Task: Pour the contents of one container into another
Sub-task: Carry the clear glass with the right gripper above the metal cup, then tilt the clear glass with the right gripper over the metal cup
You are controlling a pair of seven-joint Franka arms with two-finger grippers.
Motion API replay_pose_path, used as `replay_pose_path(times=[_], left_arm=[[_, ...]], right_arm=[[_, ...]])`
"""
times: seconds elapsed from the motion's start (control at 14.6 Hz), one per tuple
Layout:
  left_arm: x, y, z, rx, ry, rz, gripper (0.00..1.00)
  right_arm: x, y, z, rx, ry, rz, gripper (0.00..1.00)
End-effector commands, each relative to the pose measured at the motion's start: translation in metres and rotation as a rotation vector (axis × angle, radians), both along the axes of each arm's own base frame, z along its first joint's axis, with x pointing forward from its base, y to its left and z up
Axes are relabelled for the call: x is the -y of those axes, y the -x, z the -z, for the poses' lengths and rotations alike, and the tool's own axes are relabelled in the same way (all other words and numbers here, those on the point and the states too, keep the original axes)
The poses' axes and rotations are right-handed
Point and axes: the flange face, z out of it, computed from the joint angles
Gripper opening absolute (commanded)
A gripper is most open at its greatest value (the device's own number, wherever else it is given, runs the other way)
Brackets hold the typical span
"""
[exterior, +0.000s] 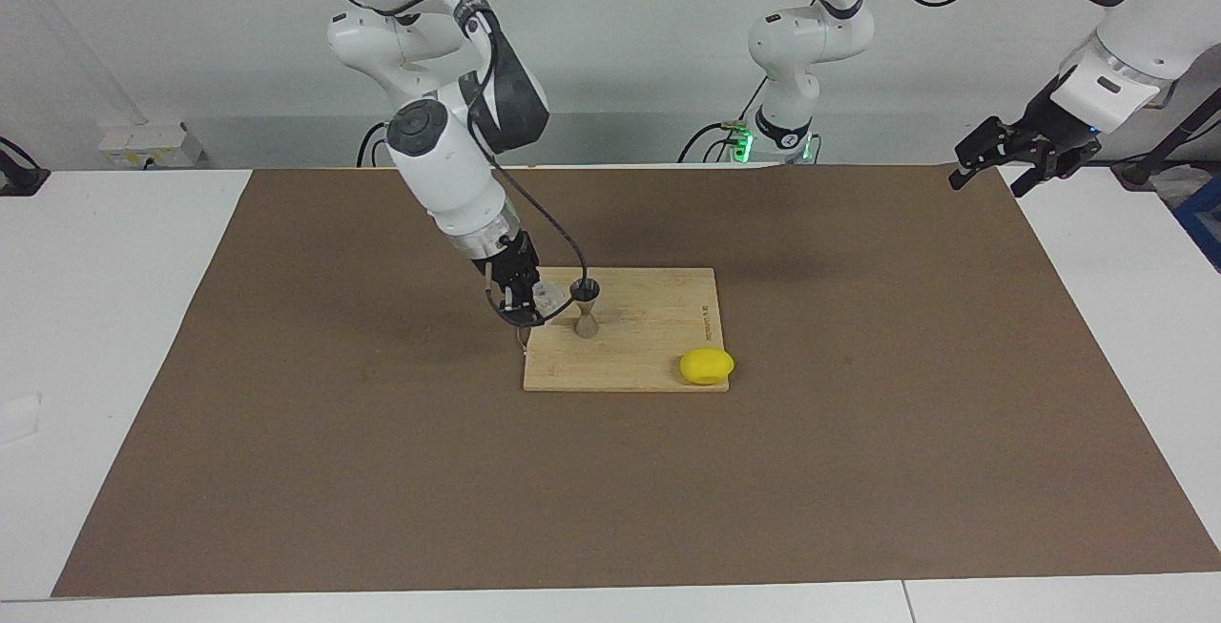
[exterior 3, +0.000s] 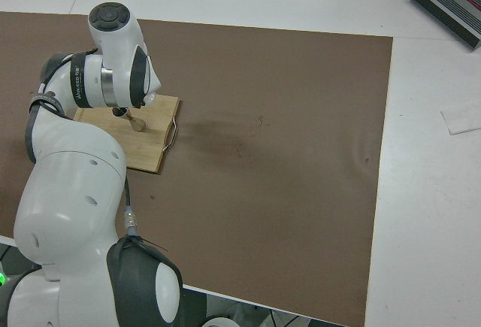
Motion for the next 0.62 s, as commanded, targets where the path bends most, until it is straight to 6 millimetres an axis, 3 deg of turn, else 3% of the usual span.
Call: replay_pose_path(times=[0.0, 0.14, 0.34, 0.55], left_arm=[[-0.001, 0.009, -0.013, 0.018, -0.036, -0.037, 1.00], [0.003, 0.007, -0.015, 0.026, -0.049, -0.066, 1.00], [0.037, 0.004, -0.014, 0.026, -0.162, -0.028, 1.00], [0.038, 0.004, -0.015, 0.028, -0.167, -0.027, 1.00]], right_arm=[[-0.022, 0.003, -0.001, 0.035, 0.075, -0.055, 0.00], [-0.033, 0.009, -0.002, 0.053, 0.114, -0.098, 0.00], [-0.048, 0.017, -0.002, 0.079, 0.179, -0.163, 0.00], [-0.059, 0.026, -0.001, 0.095, 0.246, -0.225, 0.00]])
